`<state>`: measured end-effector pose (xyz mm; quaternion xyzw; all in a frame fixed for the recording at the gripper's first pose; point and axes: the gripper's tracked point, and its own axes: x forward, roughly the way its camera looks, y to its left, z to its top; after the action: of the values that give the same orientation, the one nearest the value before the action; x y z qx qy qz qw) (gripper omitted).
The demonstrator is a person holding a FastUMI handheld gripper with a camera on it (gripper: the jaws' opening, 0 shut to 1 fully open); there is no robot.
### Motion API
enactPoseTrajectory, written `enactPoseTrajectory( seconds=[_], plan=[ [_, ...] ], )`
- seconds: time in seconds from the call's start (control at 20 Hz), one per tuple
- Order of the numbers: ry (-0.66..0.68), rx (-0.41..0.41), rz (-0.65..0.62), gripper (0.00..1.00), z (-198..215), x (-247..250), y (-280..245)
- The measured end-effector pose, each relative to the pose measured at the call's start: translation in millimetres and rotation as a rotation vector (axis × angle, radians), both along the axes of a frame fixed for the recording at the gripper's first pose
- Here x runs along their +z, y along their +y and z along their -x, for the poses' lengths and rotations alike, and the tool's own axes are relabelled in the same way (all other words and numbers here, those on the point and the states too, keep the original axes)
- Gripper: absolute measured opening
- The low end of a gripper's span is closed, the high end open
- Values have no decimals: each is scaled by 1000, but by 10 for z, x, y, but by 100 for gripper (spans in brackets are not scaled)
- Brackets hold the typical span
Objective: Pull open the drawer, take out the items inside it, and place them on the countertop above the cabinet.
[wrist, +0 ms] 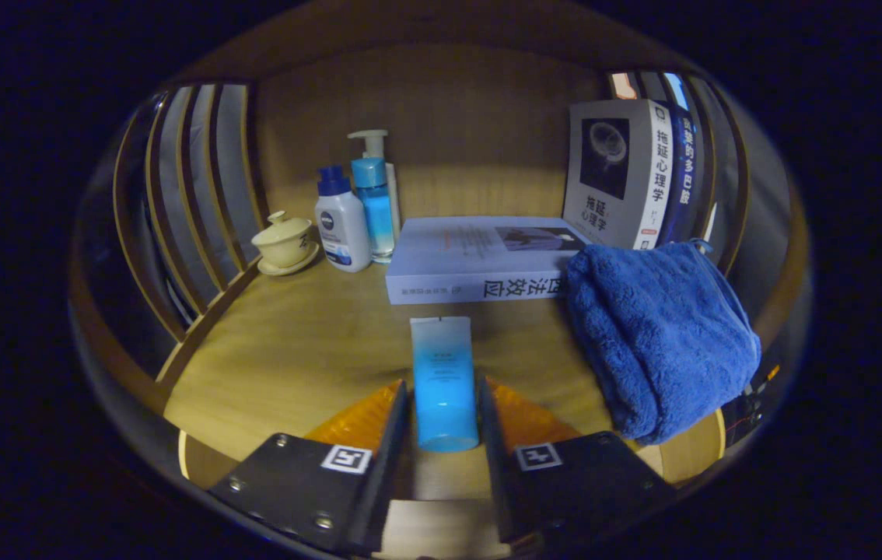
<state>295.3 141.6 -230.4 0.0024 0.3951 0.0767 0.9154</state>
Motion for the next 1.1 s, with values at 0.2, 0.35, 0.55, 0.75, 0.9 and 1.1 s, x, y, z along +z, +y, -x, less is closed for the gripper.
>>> enactPoseTrajectory(
  seconds=[0.2,0.35,0.55,0.75,0.9,1.1],
  plan=[
    [-33,6,13,79,-10,7,11],
    [-129,21,-4,86,-73,215,29],
    [-339,-26,-53,86,-79,851,-142],
    [-526,-68,-21,86,206,1462,-460],
    [-640,-97,16,85,490,1787,-665],
    [-809,-143,5,85,949,2158,-829]
  ],
)
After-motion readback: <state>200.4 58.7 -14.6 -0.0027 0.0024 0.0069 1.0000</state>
